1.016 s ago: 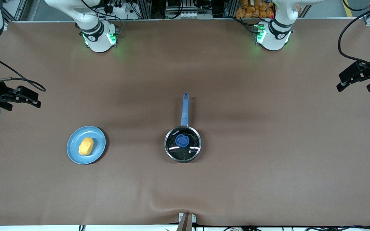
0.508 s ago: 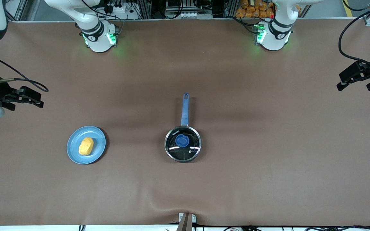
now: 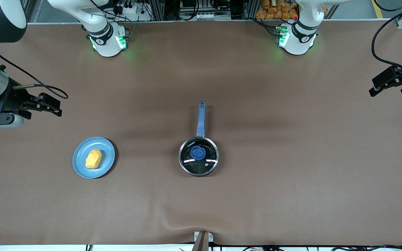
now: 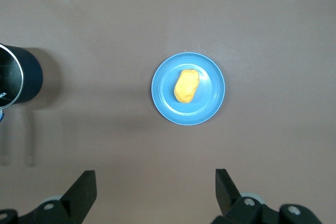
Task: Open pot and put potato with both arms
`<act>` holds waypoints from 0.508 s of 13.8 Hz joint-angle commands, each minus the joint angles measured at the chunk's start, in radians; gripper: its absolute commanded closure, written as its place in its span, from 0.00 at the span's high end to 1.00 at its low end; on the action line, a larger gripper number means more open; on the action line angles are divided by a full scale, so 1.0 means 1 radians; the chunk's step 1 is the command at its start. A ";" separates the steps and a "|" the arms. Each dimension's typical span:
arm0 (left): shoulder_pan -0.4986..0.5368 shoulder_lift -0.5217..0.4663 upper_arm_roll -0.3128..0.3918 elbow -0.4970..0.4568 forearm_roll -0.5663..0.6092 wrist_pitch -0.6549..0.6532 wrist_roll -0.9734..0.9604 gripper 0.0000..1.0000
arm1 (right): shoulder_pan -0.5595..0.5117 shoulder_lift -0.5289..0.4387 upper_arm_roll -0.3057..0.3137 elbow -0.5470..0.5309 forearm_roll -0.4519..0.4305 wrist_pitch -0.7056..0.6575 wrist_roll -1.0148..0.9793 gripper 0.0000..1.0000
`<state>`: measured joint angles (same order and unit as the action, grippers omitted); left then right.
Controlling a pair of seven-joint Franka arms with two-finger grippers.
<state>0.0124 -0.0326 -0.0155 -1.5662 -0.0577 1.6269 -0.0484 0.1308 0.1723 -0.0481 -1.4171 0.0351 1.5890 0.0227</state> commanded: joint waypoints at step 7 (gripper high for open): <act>-0.070 0.054 -0.017 0.015 -0.050 -0.006 -0.025 1.00 | -0.079 0.191 -0.001 -0.097 0.057 0.179 0.028 1.00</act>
<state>-0.0173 -0.0150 -0.0259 -1.5708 -0.0844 1.6257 -0.0489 0.0694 0.3469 -0.0579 -1.4667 0.0621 1.7092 0.0322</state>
